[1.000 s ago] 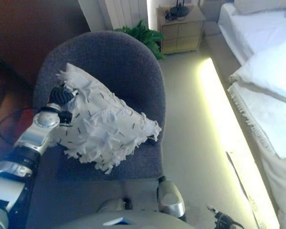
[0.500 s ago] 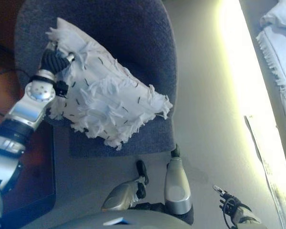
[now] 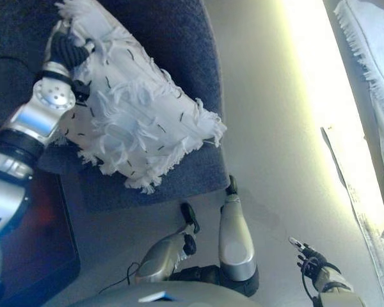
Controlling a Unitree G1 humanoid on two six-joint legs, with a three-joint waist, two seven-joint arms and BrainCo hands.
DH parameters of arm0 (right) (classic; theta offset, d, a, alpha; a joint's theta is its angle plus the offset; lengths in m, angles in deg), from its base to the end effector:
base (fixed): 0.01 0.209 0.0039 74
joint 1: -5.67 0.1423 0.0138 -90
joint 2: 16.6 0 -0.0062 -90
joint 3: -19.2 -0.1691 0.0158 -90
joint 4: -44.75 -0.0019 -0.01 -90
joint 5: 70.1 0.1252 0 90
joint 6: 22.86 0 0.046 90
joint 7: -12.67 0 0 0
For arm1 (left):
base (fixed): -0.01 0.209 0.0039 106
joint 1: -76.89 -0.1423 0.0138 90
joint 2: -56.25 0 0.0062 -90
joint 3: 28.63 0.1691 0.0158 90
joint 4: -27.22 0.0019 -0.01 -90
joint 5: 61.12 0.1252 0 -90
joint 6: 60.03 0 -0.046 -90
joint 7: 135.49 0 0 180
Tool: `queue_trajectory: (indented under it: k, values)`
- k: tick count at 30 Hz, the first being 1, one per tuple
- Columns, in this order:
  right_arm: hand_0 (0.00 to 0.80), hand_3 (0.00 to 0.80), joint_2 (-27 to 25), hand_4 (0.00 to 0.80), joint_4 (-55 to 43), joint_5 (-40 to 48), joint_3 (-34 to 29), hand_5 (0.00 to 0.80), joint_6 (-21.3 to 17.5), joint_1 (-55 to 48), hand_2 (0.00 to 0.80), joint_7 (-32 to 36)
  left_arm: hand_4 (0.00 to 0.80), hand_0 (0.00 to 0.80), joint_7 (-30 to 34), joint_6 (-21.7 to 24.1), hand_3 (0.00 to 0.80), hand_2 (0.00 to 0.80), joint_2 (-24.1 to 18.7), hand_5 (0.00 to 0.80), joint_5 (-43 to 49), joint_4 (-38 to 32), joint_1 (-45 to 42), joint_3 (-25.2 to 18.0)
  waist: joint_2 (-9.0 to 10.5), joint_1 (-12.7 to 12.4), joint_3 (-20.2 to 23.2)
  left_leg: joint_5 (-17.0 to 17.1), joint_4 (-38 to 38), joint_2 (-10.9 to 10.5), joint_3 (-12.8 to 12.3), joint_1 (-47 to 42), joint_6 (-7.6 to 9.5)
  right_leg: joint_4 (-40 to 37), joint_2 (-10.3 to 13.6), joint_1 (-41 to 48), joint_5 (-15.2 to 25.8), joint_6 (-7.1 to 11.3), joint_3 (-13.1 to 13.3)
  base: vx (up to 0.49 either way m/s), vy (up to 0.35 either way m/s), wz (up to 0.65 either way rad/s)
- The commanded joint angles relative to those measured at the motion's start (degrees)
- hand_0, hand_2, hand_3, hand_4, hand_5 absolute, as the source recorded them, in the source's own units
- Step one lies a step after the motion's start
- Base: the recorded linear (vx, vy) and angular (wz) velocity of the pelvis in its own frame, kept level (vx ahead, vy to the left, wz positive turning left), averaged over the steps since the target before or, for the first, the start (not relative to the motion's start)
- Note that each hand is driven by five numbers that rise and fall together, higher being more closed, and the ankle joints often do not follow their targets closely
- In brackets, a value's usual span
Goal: Pick up the cushion and take it to the sofa
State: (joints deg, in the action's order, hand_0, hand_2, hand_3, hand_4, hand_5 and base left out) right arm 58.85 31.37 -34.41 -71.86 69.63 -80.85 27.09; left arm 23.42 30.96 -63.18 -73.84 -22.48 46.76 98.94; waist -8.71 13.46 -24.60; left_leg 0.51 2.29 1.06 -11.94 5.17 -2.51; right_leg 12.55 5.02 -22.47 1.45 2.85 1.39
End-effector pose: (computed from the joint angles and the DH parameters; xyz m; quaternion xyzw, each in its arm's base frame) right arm 0.0685 -0.3183 -0.0493 0.1175 0.4989 -0.2339 0.8262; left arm 0.3215 0.2221 0.2163 0.3978 -0.1521 0.1288 0.8955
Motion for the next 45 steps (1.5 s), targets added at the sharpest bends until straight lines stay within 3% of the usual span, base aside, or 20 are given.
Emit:
queue_trajectory:
  k: [1,17,25,29,36,41,45]
  values:
    - [0.000,0.000,-1.14,0.000,1.42,1.53,2.62,0.000,-0.86,-2.07,0.000,0.45,0.000,0.000,-4.43,0.53,0.000,0.000,-3.27,0.000,0.05,0.98,11.04,-3.17,2.33,1.45,3.38,1.28,-6.12,1.15,-0.33,3.86,-1.43,-7.49,2.53,6.62,1.22,2.59,-0.95,0.021,-0.040,0.00]
    - [0.000,0.000,1.01,0.000,2.25,-1.85,1.18,0.000,0.04,-4.34,0.000,-0.51,0.000,0.000,-3.44,1.62,0.000,0.000,-5.57,0.000,-0.47,4.74,7.18,-8.49,2.13,0.10,8.11,0.36,-6.39,1.30,-1.22,0.88,-1.41,-9.93,2.73,12.75,-0.21,2.12,-3.84,0.023,-0.016,0.02]
    - [0.000,0.000,2.77,0.000,3.55,-4.78,-0.19,0.000,0.40,-5.98,0.000,-0.83,0.000,0.000,1.49,7.84,0.000,0.000,-3.61,0.000,-9.08,4.96,-3.19,-17.31,2.37,-1.82,11.44,-0.27,-7.21,1.25,-0.43,-0.03,-1.08,-10.16,2.70,15.63,-1.24,1.60,-5.45,0.044,-0.036,0.06]
    - [0.000,0.000,3.90,0.000,3.36,-5.72,-0.18,0.000,0.13,-6.52,0.000,-0.81,0.000,0.000,5.43,12.40,0.000,0.000,0.24,0.000,-17.04,2.27,-11.52,-23.04,3.09,-3.13,12.65,-0.70,-7.73,1.14,0.24,-0.27,-0.91,-10.49,2.53,16.92,-1.57,1.23,-6.13,0.014,-0.035,0.04]
    - [0.000,0.000,6.97,0.000,3.50,-6.73,-0.42,0.000,-0.65,-7.13,0.000,-0.55,0.000,0.000,16.88,16.88,0.000,0.000,12.50,0.000,-32.63,-4.93,-27.64,-31.91,5.68,-6.63,14.24,-1.28,-8.69,1.20,1.93,-0.32,-0.63,-11.68,2.37,19.34,-1.45,0.86,-8.33,-0.015,-0.062,0.03]
    - [0.000,0.000,10.03,0.000,1.78,-5.26,0.58,0.000,-0.17,-7.20,0.000,-2.08,0.000,0.000,22.71,19.24,0.000,0.000,20.99,0.000,-34.43,-10.69,-38.29,-32.09,7.24,-9.58,15.22,-1.71,-9.64,0.96,3.59,-0.34,-0.07,-12.05,2.28,20.94,-1.38,0.54,-10.06,-0.017,-0.053,0.16]
    - [0.000,0.000,12.15,0.000,0.39,-3.33,0.82,0.000,0.65,-7.20,0.000,-3.85,0.000,0.000,27.53,15.55,0.000,0.000,25.31,0.000,-38.70,-17.88,-45.83,-31.40,7.96,-12.03,15.78,-2.10,-10.43,0.77,4.41,-0.65,0.21,-12.34,2.27,22.41,-1.27,0.19,-11.67,-0.001,-0.039,0.13]
